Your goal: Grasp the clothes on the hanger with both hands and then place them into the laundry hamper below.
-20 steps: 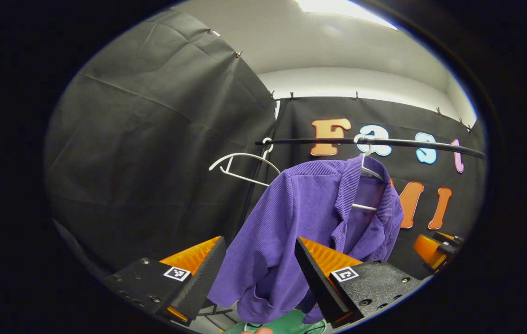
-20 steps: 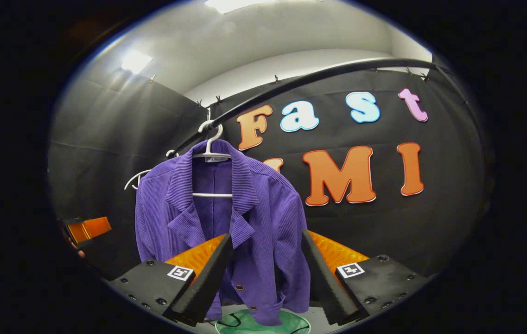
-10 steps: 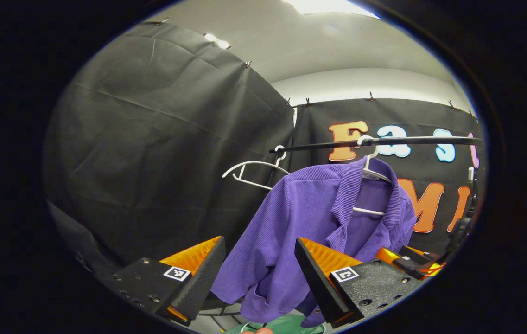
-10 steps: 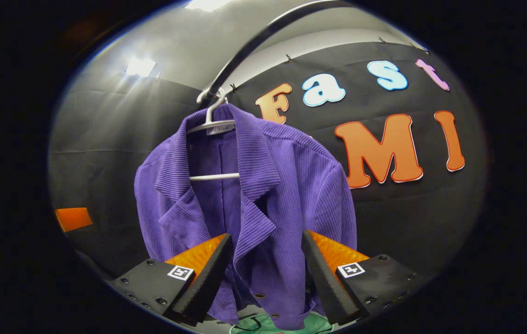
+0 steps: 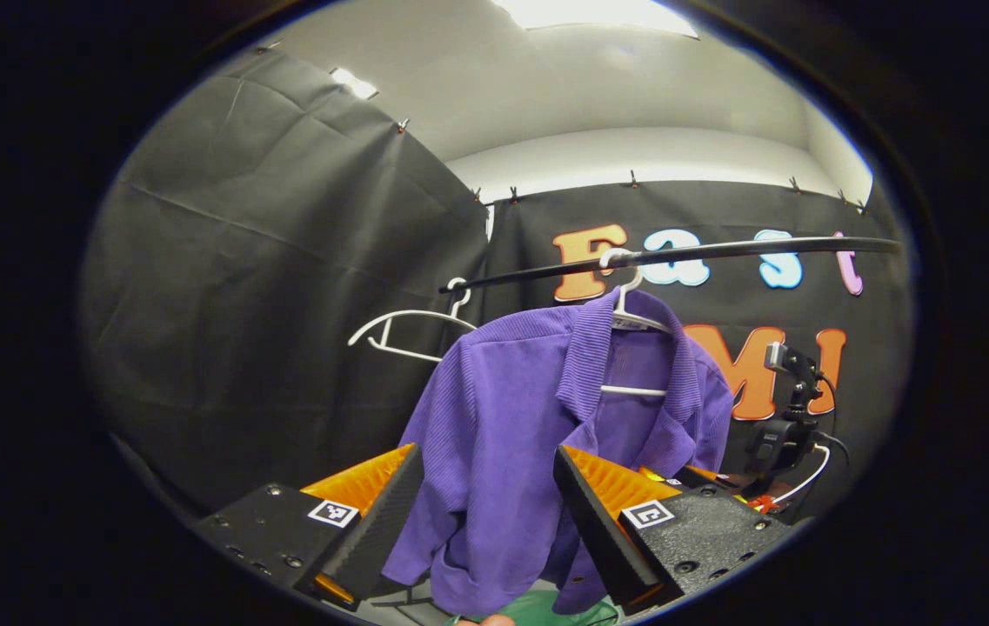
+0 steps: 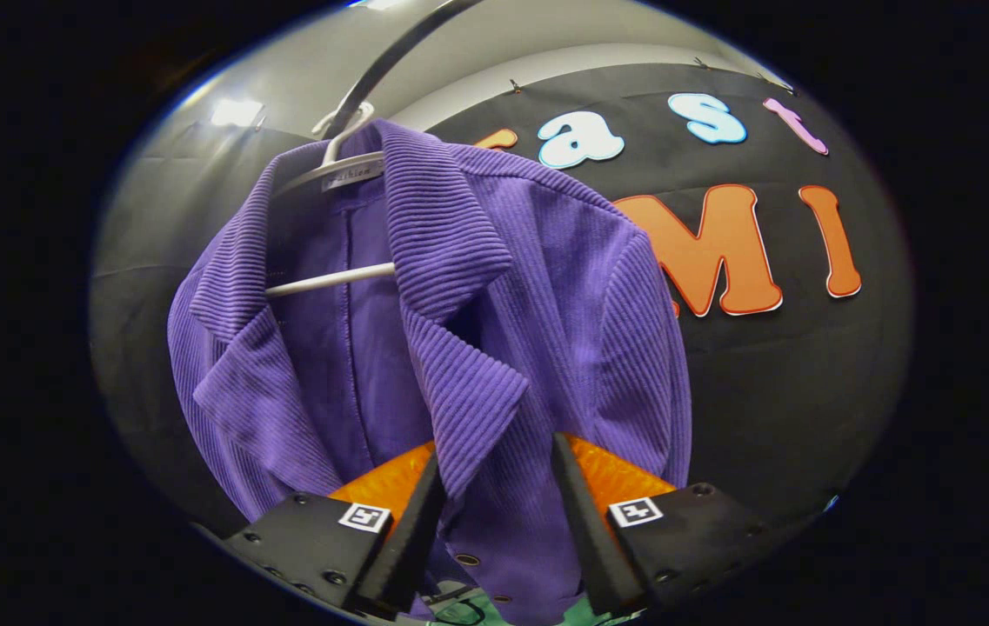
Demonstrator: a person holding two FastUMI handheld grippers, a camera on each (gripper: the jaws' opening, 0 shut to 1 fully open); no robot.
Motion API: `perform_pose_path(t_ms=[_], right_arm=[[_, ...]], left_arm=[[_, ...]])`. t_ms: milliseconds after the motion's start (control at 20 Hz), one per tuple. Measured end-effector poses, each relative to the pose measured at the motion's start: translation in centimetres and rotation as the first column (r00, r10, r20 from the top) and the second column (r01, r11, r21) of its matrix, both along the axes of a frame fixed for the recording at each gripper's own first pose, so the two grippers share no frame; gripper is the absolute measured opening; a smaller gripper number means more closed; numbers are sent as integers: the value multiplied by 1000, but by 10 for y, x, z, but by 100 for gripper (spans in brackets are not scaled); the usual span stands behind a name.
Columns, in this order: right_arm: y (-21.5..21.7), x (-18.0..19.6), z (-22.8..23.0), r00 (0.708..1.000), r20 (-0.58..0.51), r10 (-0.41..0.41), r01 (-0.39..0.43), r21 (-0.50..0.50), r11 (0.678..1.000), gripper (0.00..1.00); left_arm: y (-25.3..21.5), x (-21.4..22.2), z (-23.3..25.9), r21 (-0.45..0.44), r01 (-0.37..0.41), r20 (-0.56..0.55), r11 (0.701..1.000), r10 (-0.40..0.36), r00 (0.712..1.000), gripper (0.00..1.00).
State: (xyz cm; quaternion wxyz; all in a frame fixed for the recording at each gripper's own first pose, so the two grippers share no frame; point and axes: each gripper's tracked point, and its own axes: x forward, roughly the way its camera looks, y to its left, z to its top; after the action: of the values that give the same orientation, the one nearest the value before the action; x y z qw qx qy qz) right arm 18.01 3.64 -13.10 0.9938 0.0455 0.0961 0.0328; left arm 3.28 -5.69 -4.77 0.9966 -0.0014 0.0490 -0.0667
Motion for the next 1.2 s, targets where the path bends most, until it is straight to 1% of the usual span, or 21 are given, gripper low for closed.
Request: perform_pose_path(t_ms=[100,150,200,250,300,350,400,450,500,550,600,650,700,750,800,850,900,950,1000,1150,1200], right_arm=[[-8,-1,8,1000,8,24,-24,9,1000,53],[-20,-5,13,1000,15,9,-9,2,1000,45],[-30,-11,19,1000,29,-8,8,-4,1000,30],[-35,-20,29,999,48,-6,7,-8,1000,14],[-38,-27,37,998,65,-3,5,-20,1000,14],[-42,-33,46,996,87,-3,7,-39,999,14],[-51,-41,57,994,110,-22,29,-61,998,14],[-57,-48,68,992,127,-25,36,-80,996,8],[-61,-52,76,991,134,-23,37,-100,994,8],[-63,-56,84,990,139,-20,36,-115,993,8],[-64,-61,92,989,145,-16,34,-121,992,8],[-65,-67,98,988,154,-14,34,-131,991,7],[-67,-70,103,987,160,-11,35,-145,989,7],[-67,-73,106,986,164,-10,37,-158,987,7],[-66,-75,106,987,161,-5,32,-162,986,7],[-63,-76,107,987,159,4,21,-160,987,12],[-61,-77,108,987,160,14,12,-162,987,2],[-62,-77,109,986,164,19,9,-169,986,2],[-63,-77,110,986,166,23,6,-174,985,2],[-63,-81,114,984,175,32,-1,-174,985,2],[-64,-83,114,984,177,35,-4,-176,984,2]], left_arm=[[-8,8,-12,-30,52,-17,998,-52,998,95],[-12,12,-18,-36,68,-33,997,-69,997,95],[-15,15,-28,-37,83,-61,996,-86,994,92],[-19,17,-38,-37,102,-89,994,-105,991,92],[-24,18,-47,-41,122,-111,992,-125,986,92],[-32,20,-56,-50,142,-134,989,-148,980,99],[-40,21,-64,-61,163,-156,985,-171,973,95],[-48,22,-71,-73,180,-172,981,-190,967,99],[-57,22,-76,-87,192,-181,977,-205,962,95],[-65,24,-80,-106,198,-183,974,-215,959,95],[-73,28,-83,-126,201,-180,971,-222,958,92],[-82,33,-87,-145,204,-176,968,-228,958,99],[-93,38,-94,-159,206,-187,966,-234,954,92],[-102,42,-105,-171,198,-210,965,-232,950,95],[-106,46,-114,-179,168,-226,969,-207,952,95],[-105,54,-119,-176,126,-223,976,-164,961,92],[-98,65,-125,-148,68,-202,987,-97,975,96],[-92,74,-129,-106,20,-175,994,-38,984,91],[-90,81,-132,-63,-6,-146,998,-3,989,91],[-85,83,-136,33,-47,-83,998,50,995,92],[-81,83,-137,47,-62,-70,997,65,995,95]])
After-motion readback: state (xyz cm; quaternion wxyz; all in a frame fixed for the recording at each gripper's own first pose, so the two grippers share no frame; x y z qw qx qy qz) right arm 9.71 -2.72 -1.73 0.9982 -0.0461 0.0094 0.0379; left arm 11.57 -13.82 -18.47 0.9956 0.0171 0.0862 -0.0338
